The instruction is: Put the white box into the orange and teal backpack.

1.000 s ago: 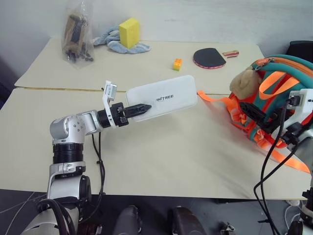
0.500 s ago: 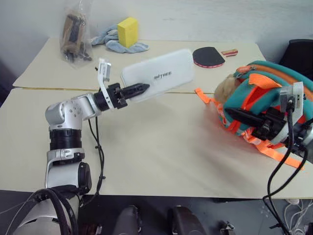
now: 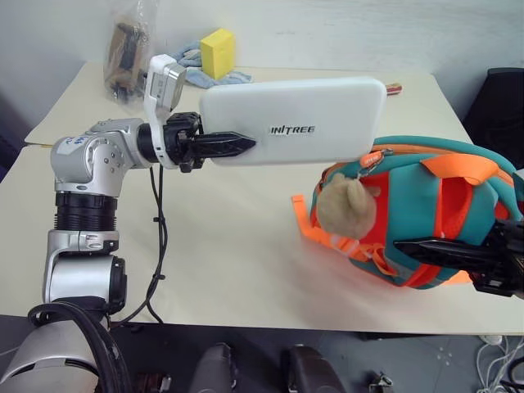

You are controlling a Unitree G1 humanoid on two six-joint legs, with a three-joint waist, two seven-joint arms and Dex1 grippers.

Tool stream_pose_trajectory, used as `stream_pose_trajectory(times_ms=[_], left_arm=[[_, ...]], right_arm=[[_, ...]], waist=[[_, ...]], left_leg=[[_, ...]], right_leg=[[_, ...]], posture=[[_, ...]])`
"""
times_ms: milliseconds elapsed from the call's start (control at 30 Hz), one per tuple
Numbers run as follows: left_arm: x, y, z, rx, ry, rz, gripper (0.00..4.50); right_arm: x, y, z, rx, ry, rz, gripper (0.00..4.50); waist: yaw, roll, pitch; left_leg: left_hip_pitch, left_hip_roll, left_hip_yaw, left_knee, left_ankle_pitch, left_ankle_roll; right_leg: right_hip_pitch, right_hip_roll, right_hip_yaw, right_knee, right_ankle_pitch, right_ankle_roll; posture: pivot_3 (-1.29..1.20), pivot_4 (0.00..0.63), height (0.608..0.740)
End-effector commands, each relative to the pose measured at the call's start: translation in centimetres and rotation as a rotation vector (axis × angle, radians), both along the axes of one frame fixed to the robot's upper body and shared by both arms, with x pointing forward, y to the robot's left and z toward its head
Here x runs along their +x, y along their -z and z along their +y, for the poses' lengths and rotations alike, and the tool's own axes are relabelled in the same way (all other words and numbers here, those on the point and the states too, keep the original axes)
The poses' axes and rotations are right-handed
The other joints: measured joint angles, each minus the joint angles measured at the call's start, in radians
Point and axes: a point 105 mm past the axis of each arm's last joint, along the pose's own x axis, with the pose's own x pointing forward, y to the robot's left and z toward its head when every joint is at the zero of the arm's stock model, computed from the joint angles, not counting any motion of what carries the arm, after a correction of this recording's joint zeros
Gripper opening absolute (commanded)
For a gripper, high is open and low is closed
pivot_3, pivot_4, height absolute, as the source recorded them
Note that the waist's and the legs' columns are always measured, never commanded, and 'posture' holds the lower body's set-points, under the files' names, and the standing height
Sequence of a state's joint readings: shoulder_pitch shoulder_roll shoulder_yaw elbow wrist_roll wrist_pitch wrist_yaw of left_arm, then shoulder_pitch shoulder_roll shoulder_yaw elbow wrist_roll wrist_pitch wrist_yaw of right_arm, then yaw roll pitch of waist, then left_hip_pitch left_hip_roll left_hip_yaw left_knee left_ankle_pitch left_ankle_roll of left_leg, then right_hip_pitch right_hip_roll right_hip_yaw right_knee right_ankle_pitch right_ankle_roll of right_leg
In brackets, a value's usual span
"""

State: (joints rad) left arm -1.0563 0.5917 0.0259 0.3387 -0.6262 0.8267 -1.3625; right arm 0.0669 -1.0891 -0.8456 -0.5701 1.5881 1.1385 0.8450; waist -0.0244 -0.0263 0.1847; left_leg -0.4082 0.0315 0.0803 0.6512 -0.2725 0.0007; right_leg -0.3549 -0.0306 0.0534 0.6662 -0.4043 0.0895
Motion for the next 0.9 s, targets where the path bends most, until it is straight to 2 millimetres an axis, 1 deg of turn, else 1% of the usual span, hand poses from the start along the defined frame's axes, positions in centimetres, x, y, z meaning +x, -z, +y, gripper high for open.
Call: stream_pose_trajectory(times_ms=[33, 100, 200, 300, 500, 633, 700, 800, 867, 900], left_arm=[[0.1, 0.5, -0.8, 0.071, 0.041, -0.097, 1.30], [0.9, 0.9, -1.3, 0.093, 0.031, -0.135, 1.30], [2.0, 0.5, -2.1, 0.091, 0.023, -0.169, 1.30], [2.7, 0.6, -2.7, 0.125, 0.034, -0.231, 1.30], [3.2, 0.5, -3.7, 0.198, 0.087, -0.340, 1.30], [3.1, 1.1, -4.3, 0.254, 0.142, -0.401, 1.30], [3.0, 1.4, -5.2, 0.264, 0.167, -0.431, 1.30], [2.7, 2.2, -7.2, 0.267, 0.212, -0.467, 1.30], [1.6, 3.1, -10.3, 0.254, 0.299, -0.497, 1.30], [1.2, 3.3, -11.2, 0.246, 0.326, -0.502, 1.30]], right_arm=[[-1.0, -1.1, -0.2, 0.003, -0.020, -0.039, 0.02], [-1.1, -1.3, -0.2, 0.004, -0.022, -0.037, 0.02], [-1.4, -1.7, -0.1, 0.001, -0.042, -0.041, 0.02], [-1.5, -2.1, 0.1, 0.007, -0.058, -0.044, 0.02], [-1.7, -2.5, 0.5, 0.002, -0.088, -0.046, 0.02], [-1.7, -2.7, 0.5, -0.005, -0.093, -0.053, 0.02], [-1.6, -2.7, 0.5, -0.011, -0.089, -0.058, 0.02], [-1.4, -2.7, 0.6, -0.016, -0.093, -0.066, 0.02], [-0.6, -2.2, 0.7, -0.027, -0.070, -0.084, 0.02], [-0.3, -2.1, 0.7, -0.031, -0.060, -0.091, 0.02]], waist=[[0.000, 0.000, 0.000], [0.000, 0.000, 0.000], [0.008, -0.001, 0.001], [0.012, -0.001, 0.001], [0.021, -0.002, 0.001], [0.021, -0.002, 0.001], [0.022, -0.002, 0.001], [0.025, -0.002, 0.001], [0.026, -0.002, 0.001], [0.028, -0.002, 0.001]], left_leg=[[0.000, 0.000, 0.000, 0.000, 0.000, 0.000], [0.000, 0.000, 0.000, 0.001, 0.000, 0.001], [0.000, 0.000, 0.000, 0.001, 0.000, 0.001], [-0.001, 0.000, -0.001, 0.001, -0.001, 0.002], [-0.002, 0.000, 0.000, 0.000, -0.001, 0.003], [-0.003, 0.000, 0.000, 0.001, -0.002, 0.003], [-0.003, 0.000, 0.000, 0.001, -0.002, 0.004], [-0.004, 0.000, -0.001, 0.002, -0.002, 0.004], [-0.005, 0.000, -0.001, 0.003, -0.002, 0.004], [-0.005, -0.001, -0.001, 0.004, -0.002, 0.005]], right_leg=[[0.000, 0.000, 0.000, 0.000, 0.000, 0.000], [0.001, 0.000, 0.000, 0.000, 0.000, 0.000], [0.001, 0.000, 0.000, 0.000, 0.000, 0.000], [0.000, 0.000, 0.000, -0.002, 0.000, 0.000], [-0.001, 0.000, 0.000, -0.003, 0.000, 0.000], [-0.002, 0.000, 0.000, -0.003, 0.000, 0.000], [-0.002, 0.000, 0.000, -0.002, 0.000, 0.000], [-0.002, 0.000, -0.001, -0.002, 0.000, 0.000], [-0.002, 0.000, -0.001, -0.002, 0.000, 0.001], [-0.002, -0.001, -0.001, -0.002, 0.000, 0.001]], posture=[[0.00, 0.150, 0.740], [0.00, 0.150, 0.740], [0.00, 0.150, 0.740], [0.00, 0.150, 0.740], [0.00, 0.150, 0.740], [0.00, 0.150, 0.740], [0.00, 0.150, 0.740], [0.00, 0.150, 0.740], [0.00, 0.150, 0.740], [0.00, 0.150, 0.740]])
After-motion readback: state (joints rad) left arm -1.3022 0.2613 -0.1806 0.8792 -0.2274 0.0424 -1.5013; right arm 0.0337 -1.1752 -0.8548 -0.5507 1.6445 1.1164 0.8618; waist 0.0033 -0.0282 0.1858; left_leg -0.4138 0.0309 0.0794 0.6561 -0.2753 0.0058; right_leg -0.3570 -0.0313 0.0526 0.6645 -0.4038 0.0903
